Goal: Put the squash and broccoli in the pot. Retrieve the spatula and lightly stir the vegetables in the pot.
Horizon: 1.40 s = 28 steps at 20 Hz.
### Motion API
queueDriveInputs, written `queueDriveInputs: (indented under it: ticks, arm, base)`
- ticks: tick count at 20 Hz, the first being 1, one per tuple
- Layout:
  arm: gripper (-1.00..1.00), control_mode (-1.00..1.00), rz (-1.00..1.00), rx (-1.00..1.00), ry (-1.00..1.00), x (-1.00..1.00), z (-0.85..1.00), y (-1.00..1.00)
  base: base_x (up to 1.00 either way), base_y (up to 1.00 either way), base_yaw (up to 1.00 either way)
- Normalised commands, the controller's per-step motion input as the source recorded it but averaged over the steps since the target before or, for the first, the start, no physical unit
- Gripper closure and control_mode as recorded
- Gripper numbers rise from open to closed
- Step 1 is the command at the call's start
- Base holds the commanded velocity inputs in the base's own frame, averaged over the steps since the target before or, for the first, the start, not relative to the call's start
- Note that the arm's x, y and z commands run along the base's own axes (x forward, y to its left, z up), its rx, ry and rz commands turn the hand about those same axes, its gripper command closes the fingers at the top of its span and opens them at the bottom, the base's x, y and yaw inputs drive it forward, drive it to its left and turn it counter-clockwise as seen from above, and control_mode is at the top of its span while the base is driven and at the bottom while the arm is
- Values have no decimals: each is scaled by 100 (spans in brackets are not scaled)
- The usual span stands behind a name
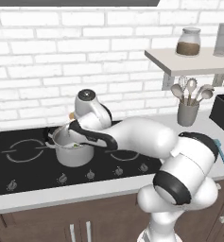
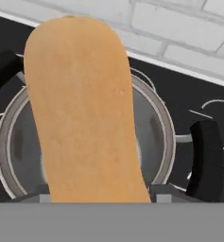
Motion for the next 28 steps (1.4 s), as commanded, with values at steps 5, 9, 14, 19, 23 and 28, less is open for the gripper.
queueDriveInputs:
  ticks: [5,9,14,19,23,28]
  arm:
    - [100,-100,0,0,0,2,-51,2]
    - [-100,-100,0,2,-3,-3,-14,-1]
    - [-100,-100,0,5,-7,0,3,0]
    - [-100,-100,0,15,-13,-12,63,-36]
    - [-100,-100,0,27,-7,-60,77,-98]
    - [-100,-100,-3,23,-12,-80,60,-100]
  base:
    - [0,0,0]
    - [0,0,0]
    - [0,0,0]
    - [0,0,0]
    - [0,0,0]
    - [0,0,0]
